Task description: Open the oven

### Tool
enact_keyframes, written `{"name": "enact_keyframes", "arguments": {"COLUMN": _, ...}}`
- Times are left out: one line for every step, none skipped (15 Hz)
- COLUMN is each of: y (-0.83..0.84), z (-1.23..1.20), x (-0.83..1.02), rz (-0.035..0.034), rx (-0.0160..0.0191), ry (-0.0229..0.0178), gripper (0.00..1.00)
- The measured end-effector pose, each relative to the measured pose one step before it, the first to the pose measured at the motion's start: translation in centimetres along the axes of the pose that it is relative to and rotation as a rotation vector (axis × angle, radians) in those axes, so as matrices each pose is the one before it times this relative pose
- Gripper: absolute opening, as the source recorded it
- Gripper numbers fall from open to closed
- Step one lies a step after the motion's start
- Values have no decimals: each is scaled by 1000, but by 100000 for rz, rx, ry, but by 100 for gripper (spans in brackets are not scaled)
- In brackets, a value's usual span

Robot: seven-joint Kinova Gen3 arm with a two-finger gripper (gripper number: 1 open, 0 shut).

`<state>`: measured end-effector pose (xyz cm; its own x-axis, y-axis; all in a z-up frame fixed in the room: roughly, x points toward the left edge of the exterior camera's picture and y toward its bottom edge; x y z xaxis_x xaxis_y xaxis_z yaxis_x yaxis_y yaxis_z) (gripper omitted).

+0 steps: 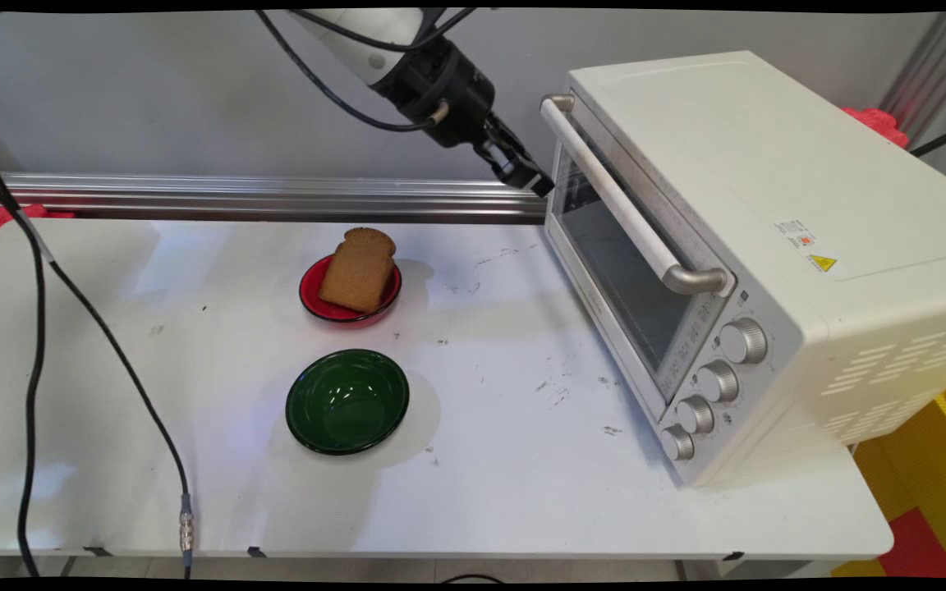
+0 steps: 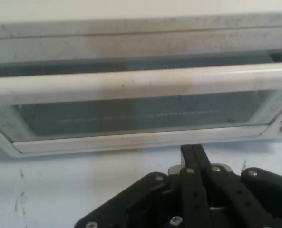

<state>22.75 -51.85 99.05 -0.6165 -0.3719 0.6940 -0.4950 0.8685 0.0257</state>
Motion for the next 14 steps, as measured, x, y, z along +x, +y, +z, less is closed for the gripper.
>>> {"name": "enact_keyframes", "arguments": {"y": -160, "z": 140, "x": 378, "rz": -50, "rx": -158, "ry": 198, "gripper": 0}}
{"name": "enact_keyframes", "arguments": {"y": -124, "z": 134, "x": 372, "rz": 108, "rx": -145, "ry": 298, "gripper": 0}}
{"name": "enact_keyframes", "arguments": {"y": -159, "z": 156, "x": 478, "rz": 138, "rx": -124, "ry": 532, "gripper": 0}}
{"name": "enact_keyframes", "arguments": {"y": -146, "z": 212, "x": 499, "rz": 121, "rx": -176, "ry": 492, "gripper": 0}}
{"name": "enact_keyframes", "arguments": {"y": -116, "z": 202, "x": 417, "rz": 43, "rx": -158, "ry": 346, "gripper": 0}}
{"name": "enact_keyframes", "arguments": {"y": -75, "z": 129, "x": 263, "rz": 43, "rx": -85, "ry": 203, "gripper": 0}}
{"name": "enact_keyframes", "arguments": {"y": -125, "z": 182, "x": 420, "rz": 194, "rx": -71, "ry": 399, "gripper": 0}}
{"name": "enact_keyframes", "arguments": {"y": -145, "z": 203, "x": 474, "rz": 258, "rx": -56, "ry": 484, "gripper": 0}}
{"name": "enact_keyframes", "arguments": {"y": -165, "z": 188, "x": 460, "rz": 333, "rx": 66, "ry": 495, "gripper": 0}}
{"name": "enact_keyframes", "arguments": {"y": -106, "z": 172, "x": 339, "rz": 229, "rx": -64, "ry": 276, "gripper": 0}}
{"name": "enact_keyframes", "arguments": {"y": -115, "z": 174, "x": 332, "rz": 159, "rx": -87, "ry": 179, "gripper": 0}}
{"name": "enact_keyframes", "arguments": {"y": -79, "z": 204, "x": 238, "rz": 71, "rx": -154, "ry": -185, "gripper": 0}}
{"name": "enact_keyframes", "arguments": {"y": -49, "z": 158, "x": 151, "rz": 71, "rx": -140, "ry": -211, "gripper": 0}}
{"name": "enact_keyframes", "arguments": {"y": -47, "z": 177, "x": 131, "rz": 27, "rx": -170, "ry": -319, "gripper": 0}}
